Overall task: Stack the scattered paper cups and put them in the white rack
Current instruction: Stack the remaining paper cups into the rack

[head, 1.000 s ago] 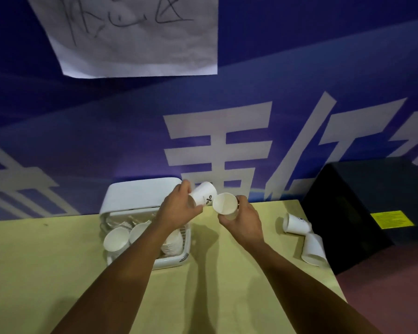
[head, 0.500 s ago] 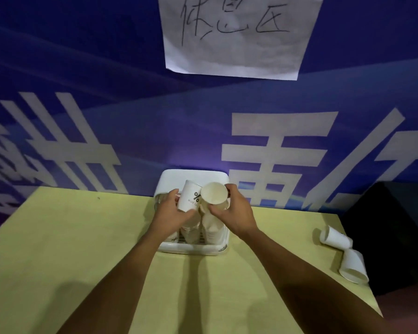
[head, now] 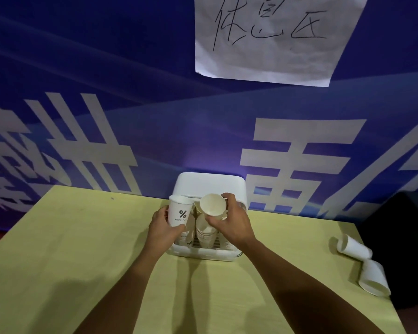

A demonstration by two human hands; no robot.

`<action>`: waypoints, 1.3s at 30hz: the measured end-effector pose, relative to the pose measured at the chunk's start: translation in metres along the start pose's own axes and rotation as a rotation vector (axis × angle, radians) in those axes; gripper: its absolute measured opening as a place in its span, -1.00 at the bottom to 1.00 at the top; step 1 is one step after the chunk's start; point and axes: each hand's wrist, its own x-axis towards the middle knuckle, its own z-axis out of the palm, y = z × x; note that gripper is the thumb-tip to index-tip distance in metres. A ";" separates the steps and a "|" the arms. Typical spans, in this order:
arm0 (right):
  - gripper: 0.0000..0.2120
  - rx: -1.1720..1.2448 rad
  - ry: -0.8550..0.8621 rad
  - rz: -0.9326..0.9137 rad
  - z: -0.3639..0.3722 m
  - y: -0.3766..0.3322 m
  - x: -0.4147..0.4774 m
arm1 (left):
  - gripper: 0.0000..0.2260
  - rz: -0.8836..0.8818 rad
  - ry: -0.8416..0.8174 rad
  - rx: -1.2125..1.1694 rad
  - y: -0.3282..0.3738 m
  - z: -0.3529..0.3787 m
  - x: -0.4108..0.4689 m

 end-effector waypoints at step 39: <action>-0.41 -0.442 -0.041 0.076 0.057 0.017 -0.002 | -0.39 0.115 -0.071 0.047 -0.054 0.029 0.037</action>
